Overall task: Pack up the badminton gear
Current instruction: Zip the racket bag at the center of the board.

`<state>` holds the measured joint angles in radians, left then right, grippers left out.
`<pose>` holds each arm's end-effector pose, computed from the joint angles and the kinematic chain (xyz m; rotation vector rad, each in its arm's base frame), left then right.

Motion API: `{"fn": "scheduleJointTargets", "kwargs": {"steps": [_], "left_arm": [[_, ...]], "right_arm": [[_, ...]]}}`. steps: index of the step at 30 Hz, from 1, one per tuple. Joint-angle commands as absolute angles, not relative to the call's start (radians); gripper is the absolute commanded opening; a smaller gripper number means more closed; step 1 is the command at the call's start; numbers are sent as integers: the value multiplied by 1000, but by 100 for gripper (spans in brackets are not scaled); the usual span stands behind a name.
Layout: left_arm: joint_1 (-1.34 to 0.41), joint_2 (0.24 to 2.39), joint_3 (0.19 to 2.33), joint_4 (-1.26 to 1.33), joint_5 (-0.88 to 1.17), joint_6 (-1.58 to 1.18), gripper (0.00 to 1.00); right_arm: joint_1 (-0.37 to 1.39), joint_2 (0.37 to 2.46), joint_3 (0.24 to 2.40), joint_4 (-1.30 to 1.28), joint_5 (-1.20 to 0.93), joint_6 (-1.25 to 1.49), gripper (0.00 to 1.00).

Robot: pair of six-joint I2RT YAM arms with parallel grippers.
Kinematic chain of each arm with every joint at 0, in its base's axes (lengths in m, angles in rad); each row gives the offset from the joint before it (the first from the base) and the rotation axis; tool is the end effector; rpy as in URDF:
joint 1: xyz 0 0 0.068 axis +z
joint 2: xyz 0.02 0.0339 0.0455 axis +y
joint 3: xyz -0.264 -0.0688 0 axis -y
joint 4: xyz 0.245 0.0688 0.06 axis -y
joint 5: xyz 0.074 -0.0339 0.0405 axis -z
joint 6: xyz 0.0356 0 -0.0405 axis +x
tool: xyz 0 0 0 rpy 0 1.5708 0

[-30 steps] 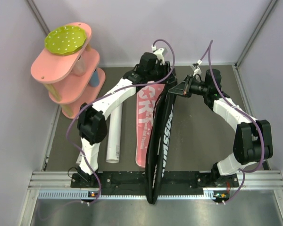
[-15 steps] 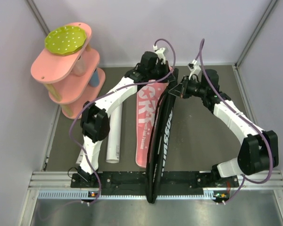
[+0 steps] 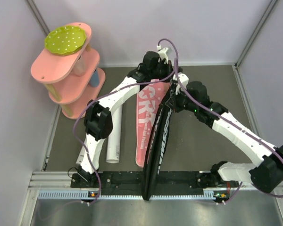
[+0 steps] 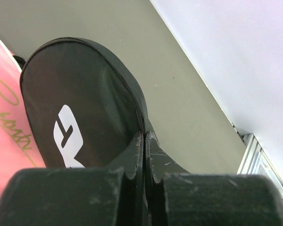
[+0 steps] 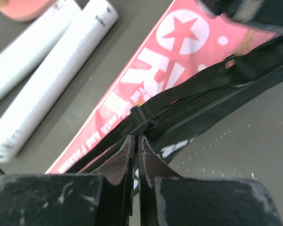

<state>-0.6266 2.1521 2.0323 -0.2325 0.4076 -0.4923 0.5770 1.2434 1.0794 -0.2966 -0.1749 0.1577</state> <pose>0.4093 -0.3137 0.3276 0.4313 2.0198 -1.1151 0.2349 0.1603 0.3342 -0.5437 2.0117 0.6337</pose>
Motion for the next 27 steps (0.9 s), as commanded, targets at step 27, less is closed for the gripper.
{"fn": "scheduleJointTargets", "kwargs": {"steps": [27], "left_arm": [[-604,2254,2195,-132,396,-474,39]], "right_arm": [[1508,1011,767,-154,-8,305,0]]}}
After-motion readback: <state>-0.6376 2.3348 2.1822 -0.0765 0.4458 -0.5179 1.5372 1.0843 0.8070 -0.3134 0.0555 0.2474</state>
